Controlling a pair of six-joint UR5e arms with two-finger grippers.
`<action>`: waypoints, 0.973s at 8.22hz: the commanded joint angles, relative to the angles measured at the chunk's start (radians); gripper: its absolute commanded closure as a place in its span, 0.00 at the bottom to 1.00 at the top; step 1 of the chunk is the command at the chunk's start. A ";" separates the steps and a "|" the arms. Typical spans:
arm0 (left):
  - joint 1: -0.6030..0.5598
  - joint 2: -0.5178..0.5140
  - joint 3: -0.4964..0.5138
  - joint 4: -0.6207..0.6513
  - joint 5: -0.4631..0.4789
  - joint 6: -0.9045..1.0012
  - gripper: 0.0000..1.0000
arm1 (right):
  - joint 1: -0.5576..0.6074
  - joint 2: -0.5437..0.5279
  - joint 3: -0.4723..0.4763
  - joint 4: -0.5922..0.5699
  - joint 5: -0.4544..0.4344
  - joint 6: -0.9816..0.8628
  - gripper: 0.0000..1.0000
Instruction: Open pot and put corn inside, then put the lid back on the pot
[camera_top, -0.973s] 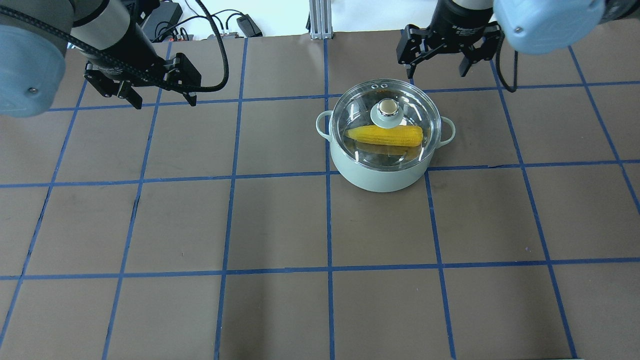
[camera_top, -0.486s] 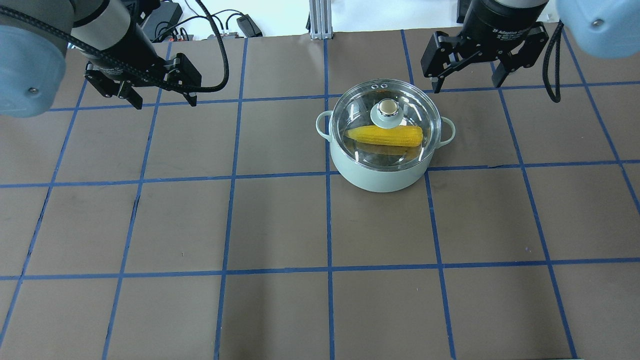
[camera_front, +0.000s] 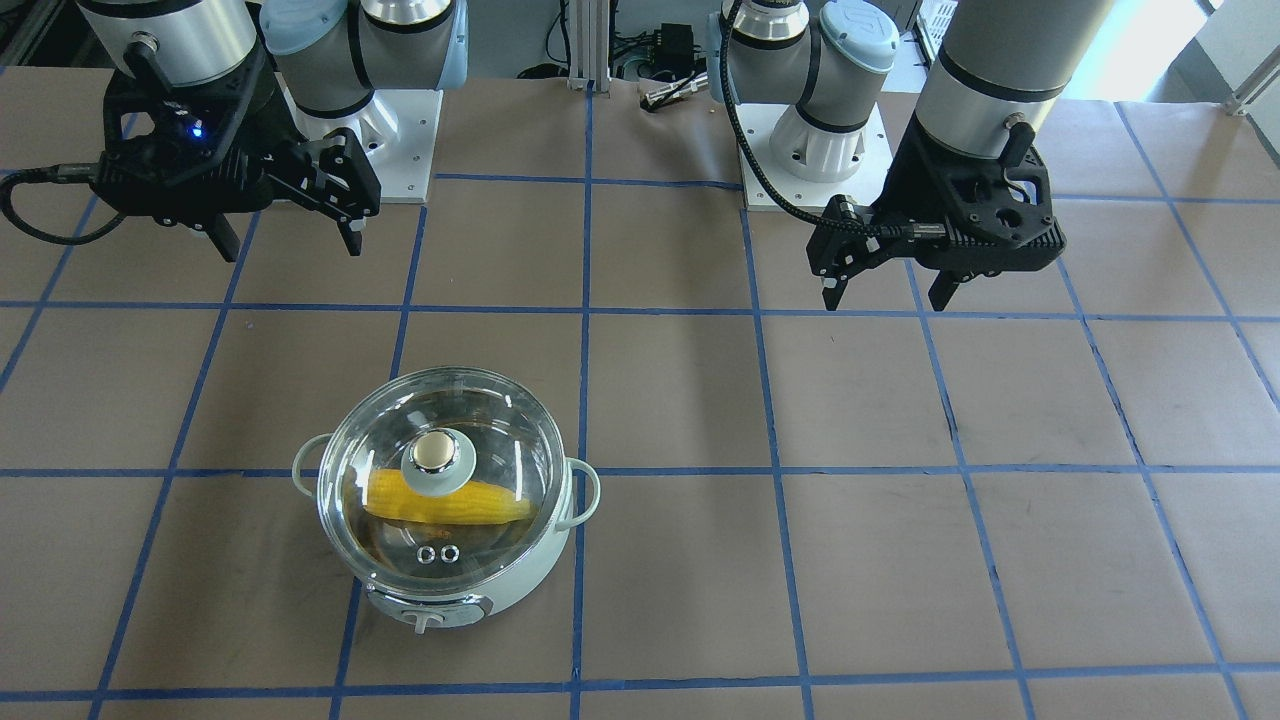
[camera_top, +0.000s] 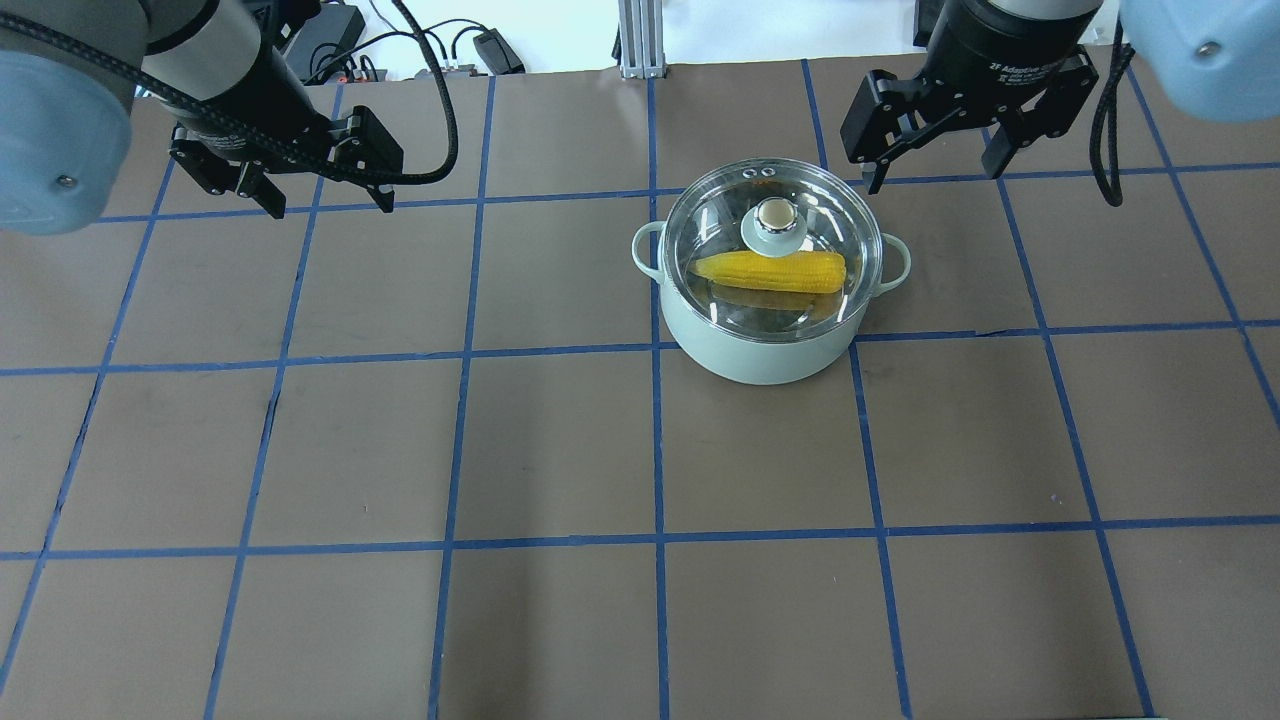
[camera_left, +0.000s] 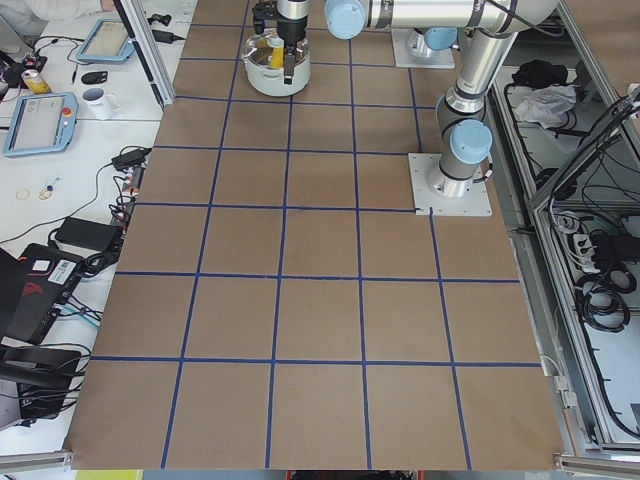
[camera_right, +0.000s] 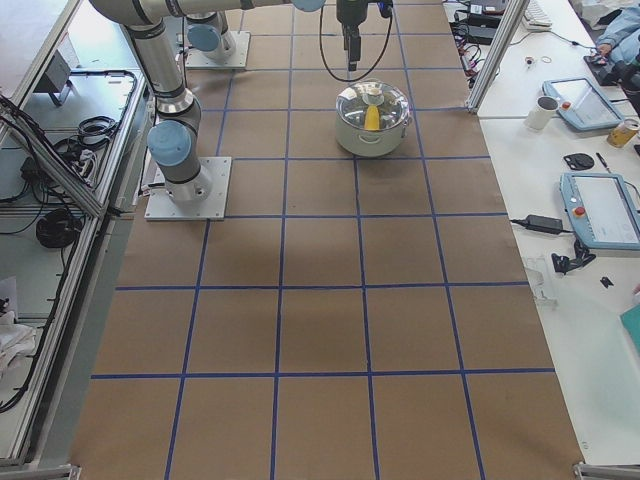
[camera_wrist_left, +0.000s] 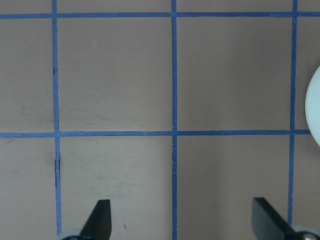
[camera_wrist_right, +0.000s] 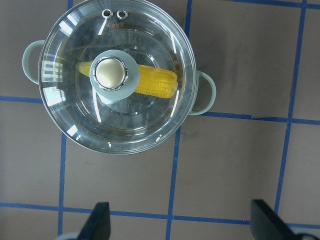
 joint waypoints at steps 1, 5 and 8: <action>0.000 0.000 0.000 0.000 0.003 -0.002 0.00 | 0.000 -0.001 0.000 0.003 0.000 -0.016 0.00; 0.000 -0.012 0.000 0.001 0.003 -0.002 0.00 | 0.000 -0.001 0.000 0.006 0.000 -0.018 0.00; 0.000 -0.020 0.000 0.003 0.008 -0.003 0.00 | 0.000 -0.001 0.000 -0.001 0.000 -0.018 0.00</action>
